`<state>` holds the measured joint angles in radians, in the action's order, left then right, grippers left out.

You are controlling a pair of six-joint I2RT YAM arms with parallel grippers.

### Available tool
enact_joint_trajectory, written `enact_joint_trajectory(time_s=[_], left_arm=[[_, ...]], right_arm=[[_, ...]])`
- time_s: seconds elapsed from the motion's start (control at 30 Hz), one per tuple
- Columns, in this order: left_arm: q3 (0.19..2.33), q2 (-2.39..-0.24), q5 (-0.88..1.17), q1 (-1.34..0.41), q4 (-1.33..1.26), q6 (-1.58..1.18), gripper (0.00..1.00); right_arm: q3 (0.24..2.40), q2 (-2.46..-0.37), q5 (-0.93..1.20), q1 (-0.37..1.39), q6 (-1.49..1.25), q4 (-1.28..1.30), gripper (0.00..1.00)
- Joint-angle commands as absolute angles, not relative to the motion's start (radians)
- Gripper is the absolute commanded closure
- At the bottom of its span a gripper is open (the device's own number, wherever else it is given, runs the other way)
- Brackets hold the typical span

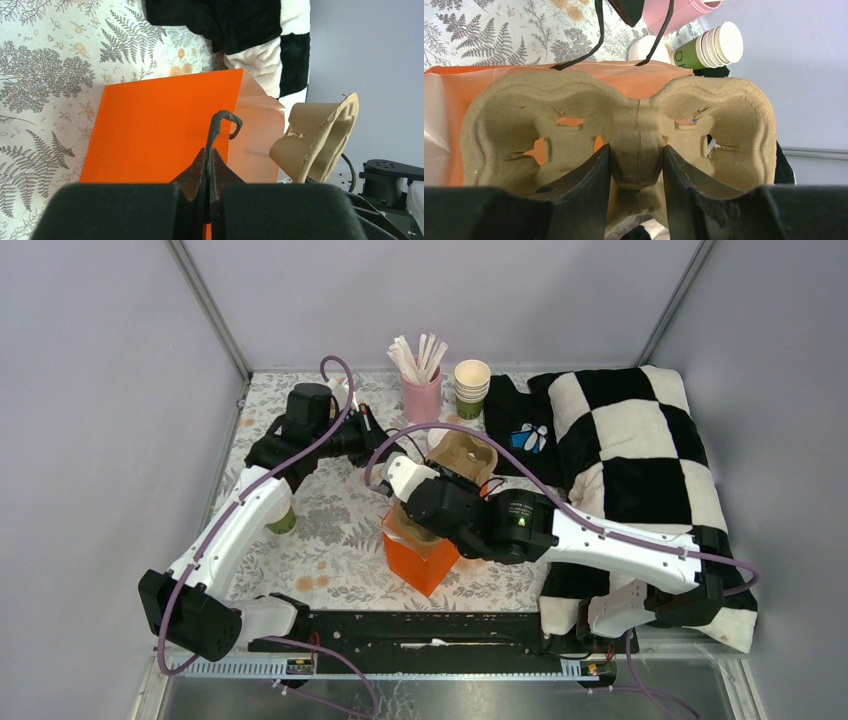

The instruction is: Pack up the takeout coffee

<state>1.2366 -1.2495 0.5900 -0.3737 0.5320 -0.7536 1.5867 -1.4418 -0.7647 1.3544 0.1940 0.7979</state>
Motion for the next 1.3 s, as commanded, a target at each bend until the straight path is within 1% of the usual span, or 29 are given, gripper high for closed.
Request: enact_joint_trajectory(time_s=[0.0, 0.13, 0.33, 0.53, 0.73, 0.83, 0.93, 1.17, 1.27], left_arm=[[1.253, -1.228, 0.573, -0.368, 0.508, -0.757, 1.0], [1.252, -1.232, 0.58, -0.368, 0.503, -0.763, 1.0], [1.244, -1.234, 0.587, -0.368, 0.49, -0.776, 1.0], [1.243, -1.232, 0.584, -0.367, 0.485, -0.776, 1.0], [1.239, -1.225, 0.575, -0.368, 0.486, -0.776, 1.0], [1.238, -1.228, 0.579, -0.367, 0.485, -0.778, 1.0], [1.241, -1.228, 0.581, -0.367, 0.485, -0.779, 1.0], [1.232, -1.225, 0.588, -0.368, 0.484, -0.781, 1.0], [1.231, -1.224, 0.589, -0.368, 0.472, -0.781, 1.0]], right_arm=[[1.601, -1.457, -0.752, 1.362, 0.221, 0.788, 0.55], [1.605, -1.471, -0.749, 1.362, 0.244, 0.786, 0.54], [1.599, -1.493, -0.77, 1.362, 0.304, 0.704, 0.53], [1.606, -1.499, -0.758, 1.362, 0.307, 0.69, 0.53], [1.644, -1.51, -0.644, 1.362, 0.18, 0.779, 0.51], [1.59, -1.475, -0.589, 1.361, 0.12, 0.727, 0.5], [1.559, -1.463, -0.58, 1.358, 0.113, 0.704, 0.5], [1.638, -1.517, -0.581, 1.356, 0.085, 0.782, 0.5], [1.631, -1.516, -0.557, 1.354, 0.058, 0.782, 0.5]])
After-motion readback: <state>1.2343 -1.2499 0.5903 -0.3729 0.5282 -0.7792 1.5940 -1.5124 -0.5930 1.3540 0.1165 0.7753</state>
